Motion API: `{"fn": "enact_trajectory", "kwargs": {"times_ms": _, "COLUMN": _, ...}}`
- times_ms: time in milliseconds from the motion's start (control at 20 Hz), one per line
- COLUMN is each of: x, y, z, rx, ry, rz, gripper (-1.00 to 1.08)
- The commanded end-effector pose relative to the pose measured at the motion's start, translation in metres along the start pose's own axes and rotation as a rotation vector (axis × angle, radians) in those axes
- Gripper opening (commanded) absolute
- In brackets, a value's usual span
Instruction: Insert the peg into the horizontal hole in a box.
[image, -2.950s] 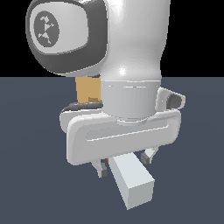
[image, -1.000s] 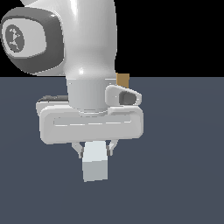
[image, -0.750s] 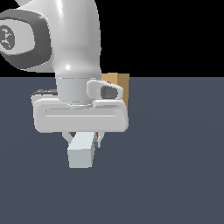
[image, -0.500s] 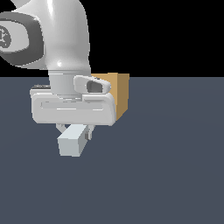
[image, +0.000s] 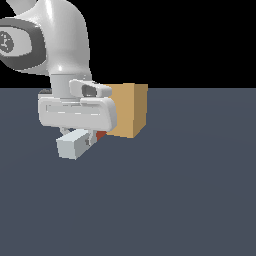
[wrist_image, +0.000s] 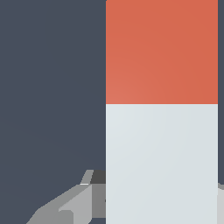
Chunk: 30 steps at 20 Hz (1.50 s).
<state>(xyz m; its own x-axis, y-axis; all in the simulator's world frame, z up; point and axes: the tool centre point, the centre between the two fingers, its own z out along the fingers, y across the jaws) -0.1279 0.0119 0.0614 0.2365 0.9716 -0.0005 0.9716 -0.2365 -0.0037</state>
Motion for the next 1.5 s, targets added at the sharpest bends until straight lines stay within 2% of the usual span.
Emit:
{"fn": "enact_trajectory", "kwargs": {"times_ms": 0, "x": 0.010, "y": -0.008, "z": -0.004, "rx": -0.004, "ry": 0.001, "rz": 0.037, "gripper": -1.00}}
{"fn": "enact_trajectory", "kwargs": {"times_ms": 600, "x": 0.039, "y": -0.029, "z": -0.011, "rx": -0.004, "ry": 0.001, "rz": 0.131, "gripper": -1.00}}
{"fn": "enact_trajectory", "kwargs": {"times_ms": 1450, "x": 0.043, "y": -0.029, "z": -0.012, "rx": -0.003, "ry": 0.001, "rz": 0.138, "gripper": -1.00}}
